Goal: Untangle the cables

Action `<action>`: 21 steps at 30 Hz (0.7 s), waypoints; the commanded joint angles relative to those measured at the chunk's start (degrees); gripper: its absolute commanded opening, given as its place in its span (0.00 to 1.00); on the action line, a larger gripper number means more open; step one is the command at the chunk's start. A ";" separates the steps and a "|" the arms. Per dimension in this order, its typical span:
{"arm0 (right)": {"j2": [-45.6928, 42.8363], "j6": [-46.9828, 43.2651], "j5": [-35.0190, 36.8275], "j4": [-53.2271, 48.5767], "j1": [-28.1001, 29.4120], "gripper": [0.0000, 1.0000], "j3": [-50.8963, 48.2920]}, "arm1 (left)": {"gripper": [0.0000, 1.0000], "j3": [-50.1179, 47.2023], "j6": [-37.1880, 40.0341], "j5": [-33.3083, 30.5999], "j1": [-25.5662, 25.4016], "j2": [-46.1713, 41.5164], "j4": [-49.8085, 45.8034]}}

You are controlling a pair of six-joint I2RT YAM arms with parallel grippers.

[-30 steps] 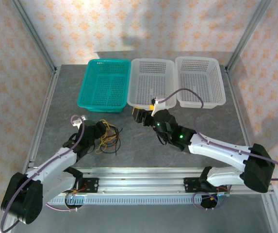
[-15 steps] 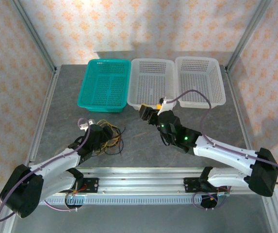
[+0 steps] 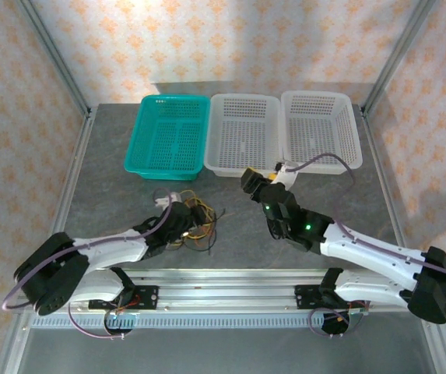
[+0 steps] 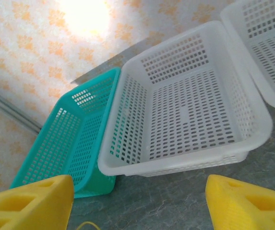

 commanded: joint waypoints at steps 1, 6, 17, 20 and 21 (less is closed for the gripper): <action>-2.73 4.46 6.09 -4.11 0.27 0.73 -1.68 | 0.71 5.00 -1.59 0.64 -3.80 4.68 5.59; -7.06 8.58 11.30 -7.68 0.20 0.73 -3.78 | 0.71 12.07 -0.73 3.51 -8.19 13.34 9.76; -14.32 9.23 13.80 -17.08 -1.14 0.73 -6.59 | 0.75 22.91 3.84 6.66 -11.25 21.63 9.64; -14.28 7.76 10.88 -19.92 -1.86 0.73 -6.33 | 0.82 24.43 5.76 4.38 -11.25 20.28 5.82; -14.26 7.61 10.25 -21.02 -1.96 0.73 -6.33 | 0.84 24.71 6.36 3.29 -11.27 19.46 4.32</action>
